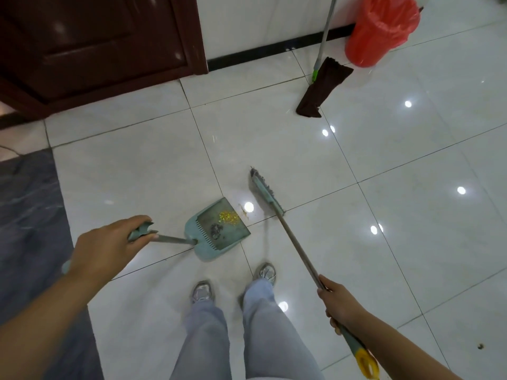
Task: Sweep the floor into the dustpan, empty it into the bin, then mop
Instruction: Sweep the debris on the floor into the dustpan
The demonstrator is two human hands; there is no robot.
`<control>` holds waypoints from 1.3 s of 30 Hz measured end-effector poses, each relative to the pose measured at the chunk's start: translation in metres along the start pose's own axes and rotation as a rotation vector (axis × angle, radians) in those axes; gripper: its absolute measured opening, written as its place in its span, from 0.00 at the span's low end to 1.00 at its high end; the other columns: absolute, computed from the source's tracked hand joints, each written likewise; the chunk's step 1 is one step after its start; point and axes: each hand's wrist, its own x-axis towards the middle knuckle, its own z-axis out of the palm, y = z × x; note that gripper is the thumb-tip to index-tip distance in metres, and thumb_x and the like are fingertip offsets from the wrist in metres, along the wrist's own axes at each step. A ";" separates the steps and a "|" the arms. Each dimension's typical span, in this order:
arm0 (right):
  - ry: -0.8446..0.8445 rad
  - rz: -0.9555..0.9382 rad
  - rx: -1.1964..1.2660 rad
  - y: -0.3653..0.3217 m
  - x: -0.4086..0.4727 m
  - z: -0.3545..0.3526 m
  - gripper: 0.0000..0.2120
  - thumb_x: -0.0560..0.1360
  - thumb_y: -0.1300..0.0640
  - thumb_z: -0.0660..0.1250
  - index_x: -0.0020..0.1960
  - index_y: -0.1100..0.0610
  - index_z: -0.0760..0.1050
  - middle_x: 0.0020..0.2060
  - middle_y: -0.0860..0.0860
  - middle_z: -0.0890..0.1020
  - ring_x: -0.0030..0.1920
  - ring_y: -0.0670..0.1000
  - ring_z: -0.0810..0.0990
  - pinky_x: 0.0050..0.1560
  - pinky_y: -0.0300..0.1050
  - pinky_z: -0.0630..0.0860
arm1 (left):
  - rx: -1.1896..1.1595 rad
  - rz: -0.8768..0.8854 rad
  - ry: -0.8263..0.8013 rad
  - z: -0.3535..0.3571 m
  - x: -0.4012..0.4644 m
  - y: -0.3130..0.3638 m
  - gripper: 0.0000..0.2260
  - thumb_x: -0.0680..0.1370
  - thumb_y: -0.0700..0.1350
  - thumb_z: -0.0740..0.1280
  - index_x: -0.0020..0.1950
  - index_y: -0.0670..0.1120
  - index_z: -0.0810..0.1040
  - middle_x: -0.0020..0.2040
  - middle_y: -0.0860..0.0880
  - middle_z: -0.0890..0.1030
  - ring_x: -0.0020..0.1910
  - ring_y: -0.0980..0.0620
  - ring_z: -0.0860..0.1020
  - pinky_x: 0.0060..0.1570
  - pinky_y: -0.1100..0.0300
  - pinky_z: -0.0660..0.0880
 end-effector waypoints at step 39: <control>-0.205 -0.034 -0.062 -0.056 -0.077 0.164 0.23 0.81 0.57 0.52 0.76 0.47 0.60 0.30 0.56 0.71 0.18 0.49 0.67 0.18 0.40 0.70 | 0.054 0.058 -0.001 -0.013 -0.026 -0.140 0.13 0.74 0.58 0.68 0.54 0.53 0.79 0.42 0.54 0.83 0.37 0.47 0.80 0.33 0.59 0.72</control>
